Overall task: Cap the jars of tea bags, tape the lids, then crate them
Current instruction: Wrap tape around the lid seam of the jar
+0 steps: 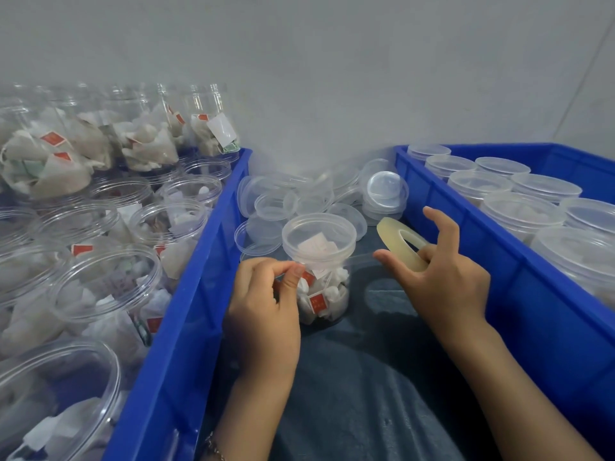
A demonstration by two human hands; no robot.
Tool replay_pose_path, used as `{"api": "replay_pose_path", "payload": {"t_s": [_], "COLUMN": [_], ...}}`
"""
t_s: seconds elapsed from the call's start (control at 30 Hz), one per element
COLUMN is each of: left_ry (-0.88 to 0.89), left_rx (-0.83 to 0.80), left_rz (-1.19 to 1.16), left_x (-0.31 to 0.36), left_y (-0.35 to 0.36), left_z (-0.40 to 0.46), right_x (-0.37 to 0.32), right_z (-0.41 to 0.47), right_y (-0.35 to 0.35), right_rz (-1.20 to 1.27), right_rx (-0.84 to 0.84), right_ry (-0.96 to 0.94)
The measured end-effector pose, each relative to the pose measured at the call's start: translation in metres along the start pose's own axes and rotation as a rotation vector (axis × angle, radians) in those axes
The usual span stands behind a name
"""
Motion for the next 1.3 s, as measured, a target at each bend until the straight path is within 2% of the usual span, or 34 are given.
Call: {"api": "replay_pose_path", "payload": {"t_s": [0.3,0.53,0.77,0.9,1.17,1.3], "left_ry": [0.082,-0.022,0.110,0.065,0.020,-0.149], "left_rx": [0.063,-0.051,-0.129,-0.138,-0.059,-0.073], "left_rz": [-0.045,-0.099,-0.083,-0.084,-0.094,-0.252], "left_x": [0.001,-0.004,0.000,-0.001,0.003,-0.001], "left_y": [0.000,0.007,0.009,0.008,0.009,0.006], "left_z": [0.002,0.004,0.009,0.011,0.010,0.016], "right_x": [-0.002,0.002,0.001,0.002,-0.002,-0.004], "right_z": [-0.004,-0.003,-0.003,-0.003,-0.003,-0.004], "right_y": [0.002,0.005,0.006,0.007,0.000,0.001], "right_rz": [0.005,-0.026,-0.052,-0.059,-0.020,-0.018], "right_rx": [-0.031,-0.062,-0.062,-0.079,-0.024,-0.047], "right_ry": [0.011,0.018,0.018,0.023,0.037,0.048]}}
Point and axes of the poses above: each hand's wrist, its own z-axis towards the middle knuckle, its own y-axis out of the palm, x = y × z, the point moved 3 cm from there along z, towards the middle knuckle, and after that the axes turned 10 degrees about -z, right-handed, at the moved point
